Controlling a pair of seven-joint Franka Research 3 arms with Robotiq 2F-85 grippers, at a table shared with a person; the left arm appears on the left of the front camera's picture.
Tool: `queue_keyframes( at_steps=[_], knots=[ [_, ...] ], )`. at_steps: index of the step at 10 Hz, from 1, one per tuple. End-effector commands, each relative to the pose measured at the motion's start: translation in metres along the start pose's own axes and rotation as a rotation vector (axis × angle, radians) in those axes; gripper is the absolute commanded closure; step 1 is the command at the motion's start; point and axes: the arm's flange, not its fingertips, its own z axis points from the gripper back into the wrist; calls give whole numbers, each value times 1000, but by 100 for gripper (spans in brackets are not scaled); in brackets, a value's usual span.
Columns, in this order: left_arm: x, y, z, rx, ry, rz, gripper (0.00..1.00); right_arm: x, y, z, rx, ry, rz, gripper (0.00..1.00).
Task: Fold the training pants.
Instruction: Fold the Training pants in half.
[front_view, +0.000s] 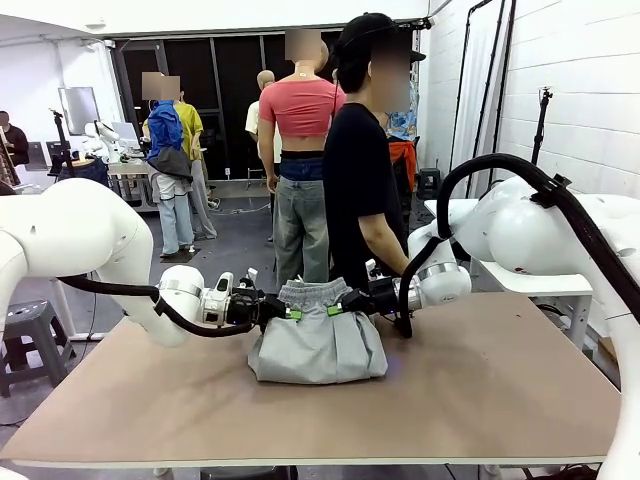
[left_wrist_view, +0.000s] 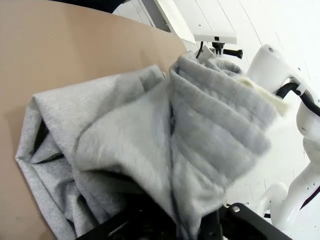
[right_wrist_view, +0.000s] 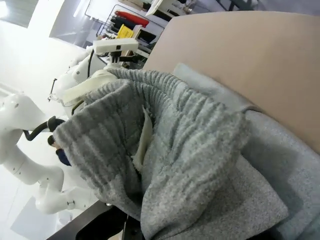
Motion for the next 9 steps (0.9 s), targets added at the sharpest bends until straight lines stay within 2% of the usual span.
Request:
queue_keyframes(
  at_steps=[1, 3, 4, 6, 7, 9],
  knots=[
    [0, 3, 11, 33, 25, 31, 42, 12, -8, 13, -61, -16, -32, 46],
    [-4, 3, 22, 68, 11, 47, 2, 10, -6, 22, -85, -18, -48, 7],
    [-7, 1, 29, 85, -1, 45, 0, 10, -4, 27, -105, -23, -43, 0],
    [-12, -5, 41, 121, -16, 51, 0, 10, 2, 40, -185, -35, -19, 0],
    [-17, -13, 62, 177, -50, 48, 0, 12, 9, 55, -258, -36, 4, 0],
    [-23, -38, 90, 218, -110, 2, 0, 14, 26, 76, -330, -56, 46, 0]
  ],
)
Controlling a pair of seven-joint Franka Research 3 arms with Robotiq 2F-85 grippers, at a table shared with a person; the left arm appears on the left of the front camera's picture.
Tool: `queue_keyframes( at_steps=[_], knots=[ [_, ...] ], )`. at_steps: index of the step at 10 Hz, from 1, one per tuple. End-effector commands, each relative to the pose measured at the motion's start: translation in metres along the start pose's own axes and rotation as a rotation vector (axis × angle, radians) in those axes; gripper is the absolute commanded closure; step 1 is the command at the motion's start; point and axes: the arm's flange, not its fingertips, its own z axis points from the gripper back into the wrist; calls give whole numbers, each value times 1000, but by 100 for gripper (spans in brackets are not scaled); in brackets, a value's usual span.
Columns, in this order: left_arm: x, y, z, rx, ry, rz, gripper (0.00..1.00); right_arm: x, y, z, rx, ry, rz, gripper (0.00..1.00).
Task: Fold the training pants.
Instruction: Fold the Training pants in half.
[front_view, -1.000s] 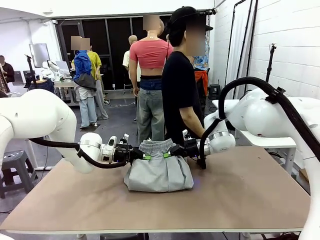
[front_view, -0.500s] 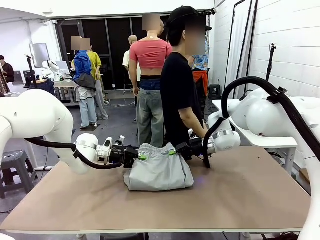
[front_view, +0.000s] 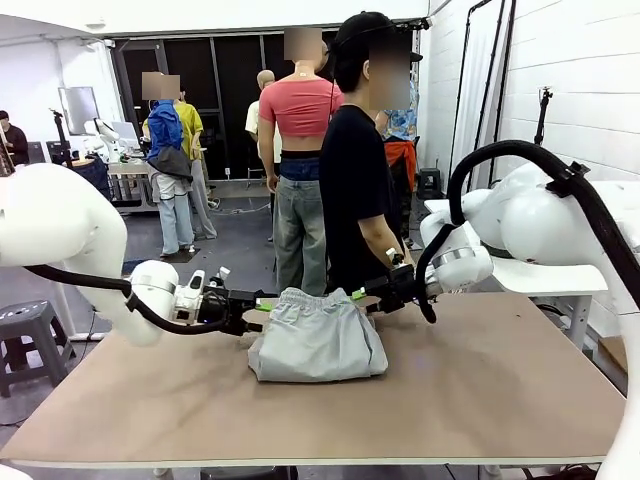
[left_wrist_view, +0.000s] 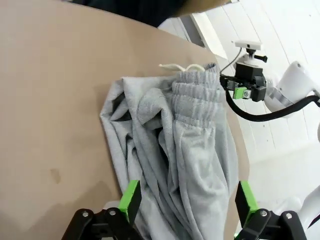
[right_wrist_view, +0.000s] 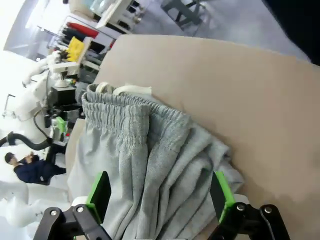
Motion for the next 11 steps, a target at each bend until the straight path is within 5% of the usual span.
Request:
queue_keyframes(
  at_steps=[1, 4, 5, 11],
  knots=[
    [-12, -29, 27, 45, -43, -47, 0, -7, 24, 28, -99, -33, 41, 0],
    [-22, -44, 40, 38, -127, -120, 0, -4, 49, 48, -155, -115, 154, 0],
    [-5, -39, 40, 40, -54, -57, 0, 10, 33, 46, -101, -57, 73, 0],
    [-5, -39, 40, 40, -54, -57, 0, 10, 33, 46, -101, -57, 73, 0]
  ],
)
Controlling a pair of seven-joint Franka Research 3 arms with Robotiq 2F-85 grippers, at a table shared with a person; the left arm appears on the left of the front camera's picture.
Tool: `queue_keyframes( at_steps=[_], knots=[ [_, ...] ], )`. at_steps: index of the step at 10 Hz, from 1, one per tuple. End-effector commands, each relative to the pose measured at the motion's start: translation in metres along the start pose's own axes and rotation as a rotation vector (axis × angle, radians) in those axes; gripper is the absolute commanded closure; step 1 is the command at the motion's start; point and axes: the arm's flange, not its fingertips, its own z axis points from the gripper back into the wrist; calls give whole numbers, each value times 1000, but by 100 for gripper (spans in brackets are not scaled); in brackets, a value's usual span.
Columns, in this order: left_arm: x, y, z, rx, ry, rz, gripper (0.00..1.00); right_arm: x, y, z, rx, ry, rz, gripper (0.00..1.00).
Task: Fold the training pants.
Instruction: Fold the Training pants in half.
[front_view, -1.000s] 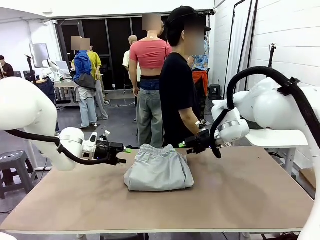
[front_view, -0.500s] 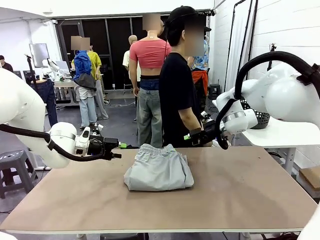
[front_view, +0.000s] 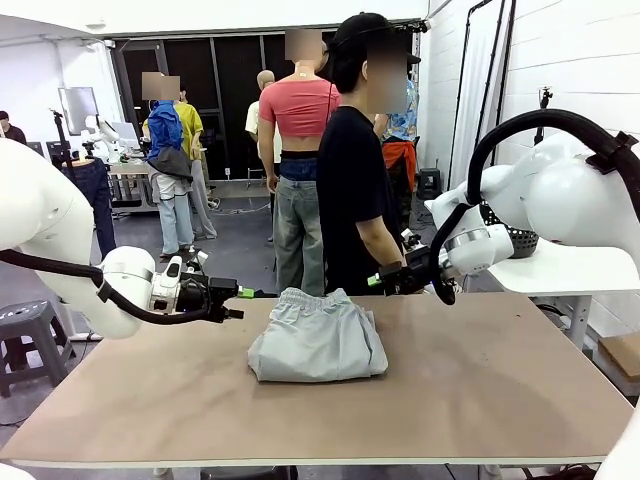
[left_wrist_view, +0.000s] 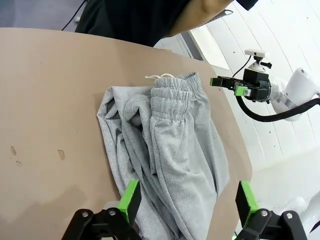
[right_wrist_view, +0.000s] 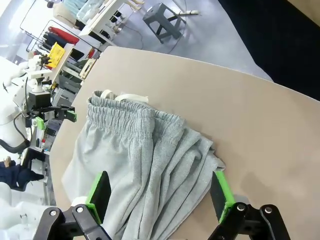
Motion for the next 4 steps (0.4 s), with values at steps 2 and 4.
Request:
queue_keyframes(
  at_steps=[2, 4],
  knots=[
    [5, 0, 0, 1, 12, 7, 0, 6, -1, -1, 12, 4, -11, 0],
    [5, 0, 0, 1, 12, 7, 0, 6, -1, -1, 12, 4, -11, 0]
  ],
)
